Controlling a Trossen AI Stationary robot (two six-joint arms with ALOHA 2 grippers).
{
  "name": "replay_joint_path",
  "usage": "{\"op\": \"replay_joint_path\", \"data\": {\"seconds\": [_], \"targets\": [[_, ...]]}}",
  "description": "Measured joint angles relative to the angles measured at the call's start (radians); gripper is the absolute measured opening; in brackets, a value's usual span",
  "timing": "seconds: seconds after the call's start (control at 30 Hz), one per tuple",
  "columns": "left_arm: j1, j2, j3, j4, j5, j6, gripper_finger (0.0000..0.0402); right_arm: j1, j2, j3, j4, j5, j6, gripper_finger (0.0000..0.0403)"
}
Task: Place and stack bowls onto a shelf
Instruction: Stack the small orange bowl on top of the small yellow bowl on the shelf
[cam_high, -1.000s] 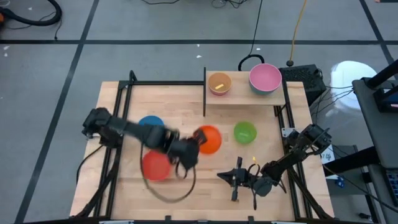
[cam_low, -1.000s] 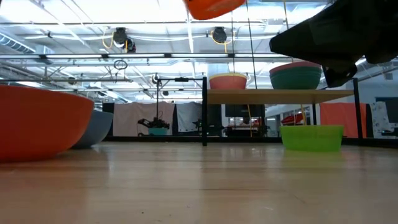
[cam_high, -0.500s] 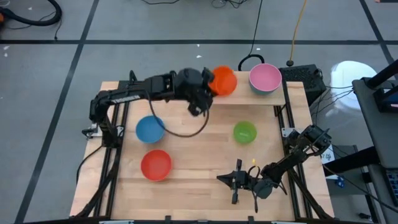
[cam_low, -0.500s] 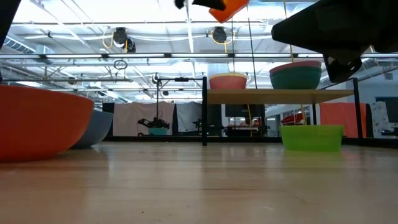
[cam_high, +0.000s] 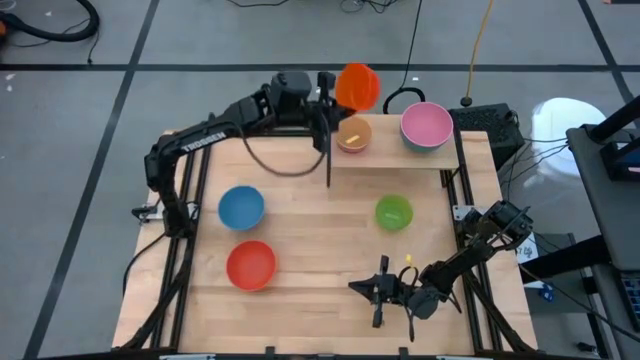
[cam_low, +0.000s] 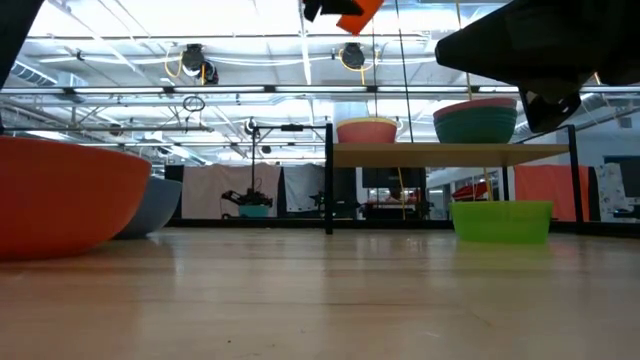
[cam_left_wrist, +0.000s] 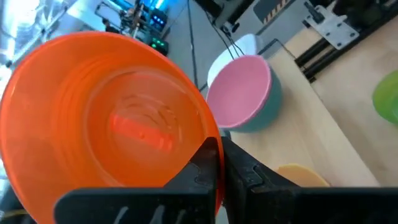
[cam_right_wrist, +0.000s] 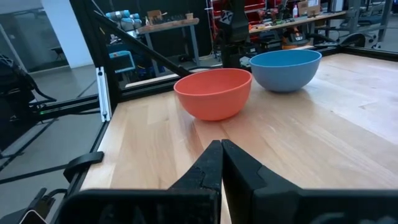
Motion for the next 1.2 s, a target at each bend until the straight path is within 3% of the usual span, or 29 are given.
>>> {"op": "replay_joint_path", "data": {"seconds": [0.2, 0.4, 0.77, 0.9, 1.2], "targets": [[0.079, 0.035, -0.002, -0.072, 0.070, -0.059, 0.0016, 0.000, 0.000, -0.001, -0.008, 0.000, -0.005, 0.0000], [0.078, 0.086, -0.006, -0.157, 0.083, -0.076, 0.0008, 0.000, 0.000, -0.001, -0.026, -0.002, 0.001, 0.0000], [0.046, 0.202, -0.006, -0.186, 0.069, -0.064, 0.0029, 0.000, 0.000, -0.001, -0.030, -0.003, 0.011, 0.0000], [0.034, 0.206, -0.006, -0.188, 0.012, -0.060, 0.0030, 0.000, 0.000, -0.001, -0.031, -0.004, 0.015, 0.0000], [0.036, 0.210, -0.006, -0.197, 0.005, -0.061, 0.0031, 0.001, 0.000, -0.001, -0.037, -0.004, 0.029, 0.0000]]}}
